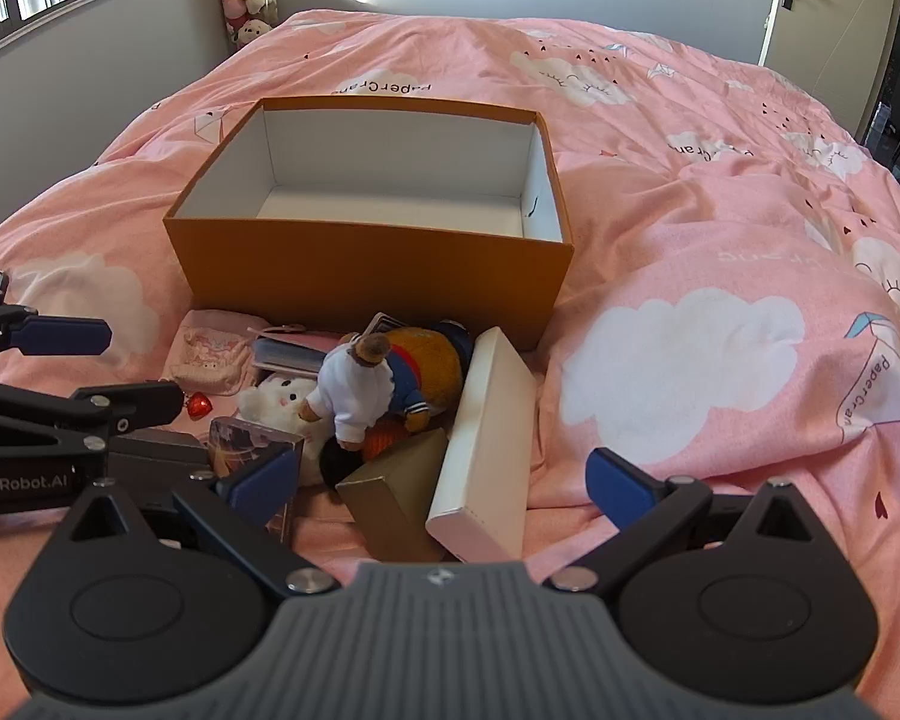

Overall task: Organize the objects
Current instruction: 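Move the left tool toward the small gold box while the right tool approaches the white tube, then close the left gripper on the gold box while the right gripper grasps the white tube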

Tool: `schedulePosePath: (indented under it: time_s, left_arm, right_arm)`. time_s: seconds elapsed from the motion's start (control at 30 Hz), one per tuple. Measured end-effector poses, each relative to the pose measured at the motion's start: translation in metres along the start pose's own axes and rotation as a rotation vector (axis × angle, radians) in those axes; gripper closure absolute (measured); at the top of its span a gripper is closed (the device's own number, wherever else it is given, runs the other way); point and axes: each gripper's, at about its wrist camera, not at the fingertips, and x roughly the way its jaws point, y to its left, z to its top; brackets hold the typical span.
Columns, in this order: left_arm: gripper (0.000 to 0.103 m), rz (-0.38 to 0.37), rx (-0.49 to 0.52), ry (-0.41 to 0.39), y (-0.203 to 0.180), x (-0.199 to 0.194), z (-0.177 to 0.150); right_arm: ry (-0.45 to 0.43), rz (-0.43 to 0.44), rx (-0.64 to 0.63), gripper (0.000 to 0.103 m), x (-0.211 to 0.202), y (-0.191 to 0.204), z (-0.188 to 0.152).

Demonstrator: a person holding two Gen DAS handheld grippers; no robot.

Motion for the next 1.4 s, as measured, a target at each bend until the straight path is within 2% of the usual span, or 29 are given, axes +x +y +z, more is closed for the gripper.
schedulePosePath:
  time_s: [0.33, 0.57, 0.7, 0.8, 0.97, 1.07, 1.13, 1.23, 1.4]
  left_arm:
    - [0.027, -0.003, -0.004, -0.001, 0.001, 0.000, 0.000]
    - [0.027, -0.041, -0.032, 0.015, 0.009, 0.006, 0.000]
    - [0.027, -0.084, -0.016, 0.028, 0.008, 0.013, 0.007]
    - [0.027, -0.161, -0.011, 0.068, 0.007, 0.023, 0.015]
    - [0.031, -0.290, 0.011, 0.139, -0.002, 0.044, 0.029]
    - [0.033, -0.354, -0.007, 0.190, -0.007, 0.060, 0.035]
    - [0.033, -0.390, -0.034, 0.229, -0.009, 0.072, 0.039]
    - [0.033, -0.426, -0.058, 0.292, -0.014, 0.090, 0.043]
    - [0.035, -0.440, -0.090, 0.388, -0.024, 0.117, 0.045]
  right_arm:
    - [0.006, 0.001, -0.001, 0.001, 0.001, 0.000, -0.002]
    - [0.030, 0.014, 0.005, 0.004, 0.006, -0.001, 0.001]
    - [0.066, 0.028, 0.010, 0.016, 0.016, -0.004, 0.004]
    - [0.104, 0.039, 0.015, 0.026, 0.026, -0.009, 0.009]
    - [0.153, 0.019, 0.020, 0.051, 0.039, -0.020, 0.018]
    - [0.186, 0.026, 0.034, 0.063, 0.045, -0.029, 0.022]
    - [0.205, 0.026, 0.039, 0.067, 0.050, -0.032, 0.022]
    - [0.224, 0.028, 0.052, 0.067, 0.056, -0.037, 0.020]
    - [0.237, 0.031, 0.074, 0.067, 0.062, -0.046, 0.021]
